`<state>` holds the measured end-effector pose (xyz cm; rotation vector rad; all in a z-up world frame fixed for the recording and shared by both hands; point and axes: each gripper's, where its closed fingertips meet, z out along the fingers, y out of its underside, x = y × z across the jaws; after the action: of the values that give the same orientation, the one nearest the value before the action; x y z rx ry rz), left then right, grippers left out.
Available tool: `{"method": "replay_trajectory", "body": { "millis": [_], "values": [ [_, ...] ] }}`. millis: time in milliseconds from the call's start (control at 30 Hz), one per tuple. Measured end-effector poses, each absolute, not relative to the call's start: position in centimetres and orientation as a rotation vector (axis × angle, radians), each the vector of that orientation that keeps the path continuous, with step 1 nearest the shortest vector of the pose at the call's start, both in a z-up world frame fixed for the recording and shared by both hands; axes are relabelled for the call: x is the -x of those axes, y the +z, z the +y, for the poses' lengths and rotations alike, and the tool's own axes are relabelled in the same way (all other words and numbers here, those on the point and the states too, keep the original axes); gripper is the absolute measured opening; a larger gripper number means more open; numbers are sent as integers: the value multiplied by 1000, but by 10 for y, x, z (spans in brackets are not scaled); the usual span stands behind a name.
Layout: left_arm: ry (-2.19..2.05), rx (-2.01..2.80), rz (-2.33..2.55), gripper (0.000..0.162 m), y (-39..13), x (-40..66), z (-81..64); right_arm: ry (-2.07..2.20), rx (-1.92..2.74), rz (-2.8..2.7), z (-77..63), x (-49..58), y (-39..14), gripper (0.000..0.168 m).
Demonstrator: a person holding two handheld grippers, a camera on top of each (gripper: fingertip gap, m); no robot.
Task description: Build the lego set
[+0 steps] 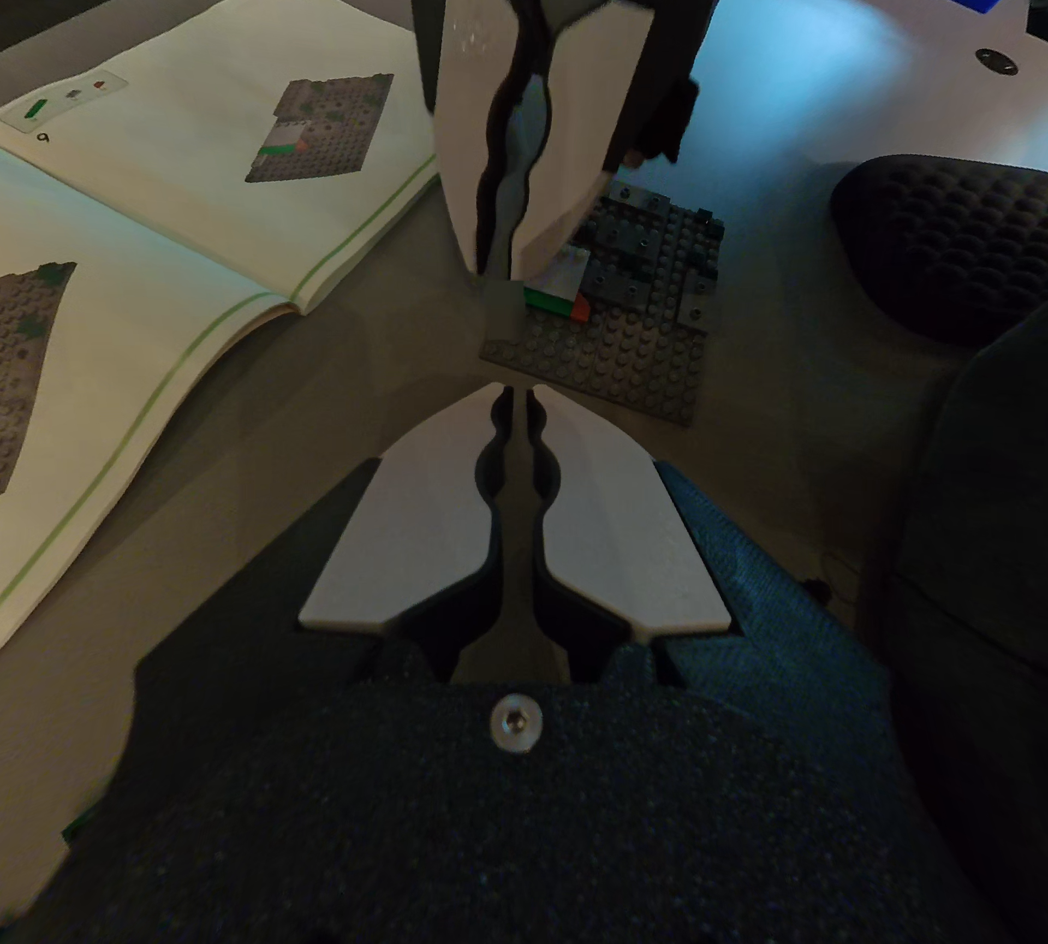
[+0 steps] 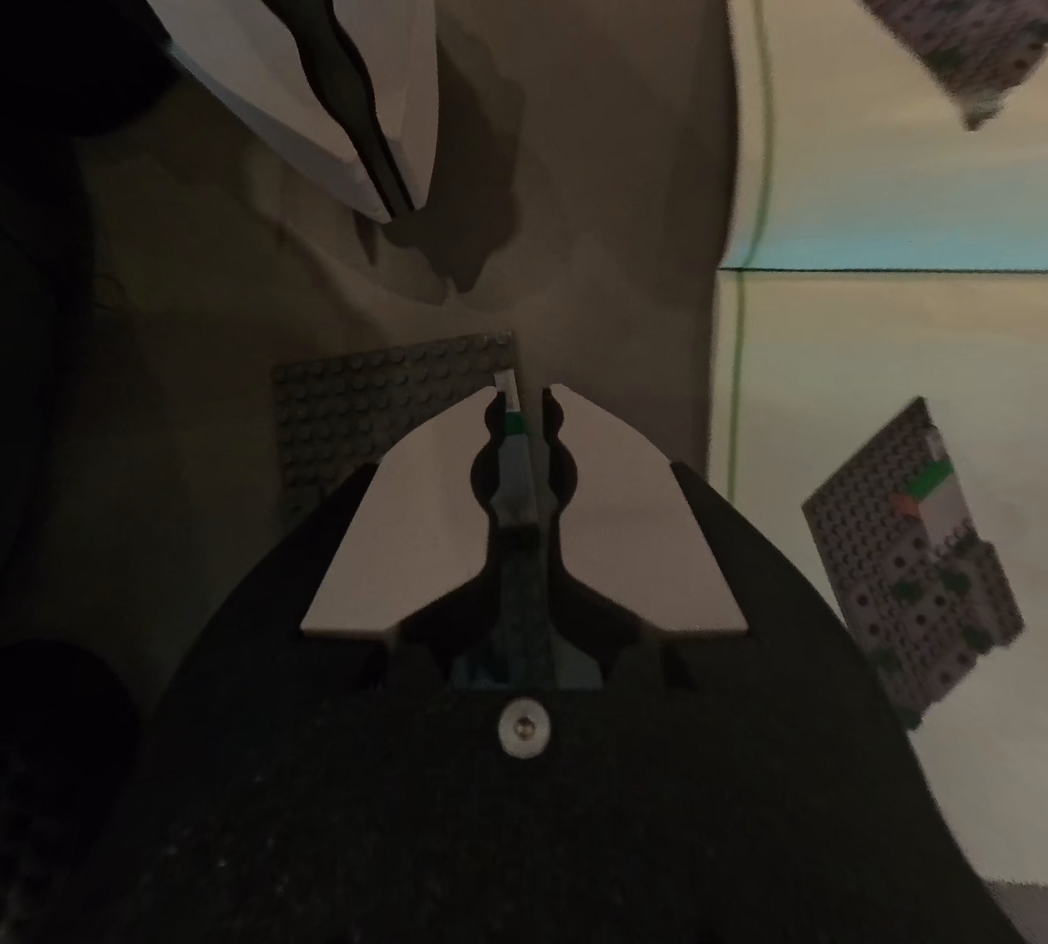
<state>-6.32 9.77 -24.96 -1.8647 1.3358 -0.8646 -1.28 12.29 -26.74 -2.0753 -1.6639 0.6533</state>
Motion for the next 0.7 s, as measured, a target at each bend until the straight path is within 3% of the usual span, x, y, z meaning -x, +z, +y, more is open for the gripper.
{"method": "replay_trajectory", "body": {
  "millis": [33,333,700],
  "values": [
    [-865,1864,1337,4,-249,63,97,655,2076,-1645,123,10,-265,12],
    [-864,1850,1368,4,-251,59,92,812,2182,-1497,113,-36,-259,12],
    [-859,1858,1384,4,-256,56,89,676,2116,-1659,107,-57,-286,21]
  ]
}}
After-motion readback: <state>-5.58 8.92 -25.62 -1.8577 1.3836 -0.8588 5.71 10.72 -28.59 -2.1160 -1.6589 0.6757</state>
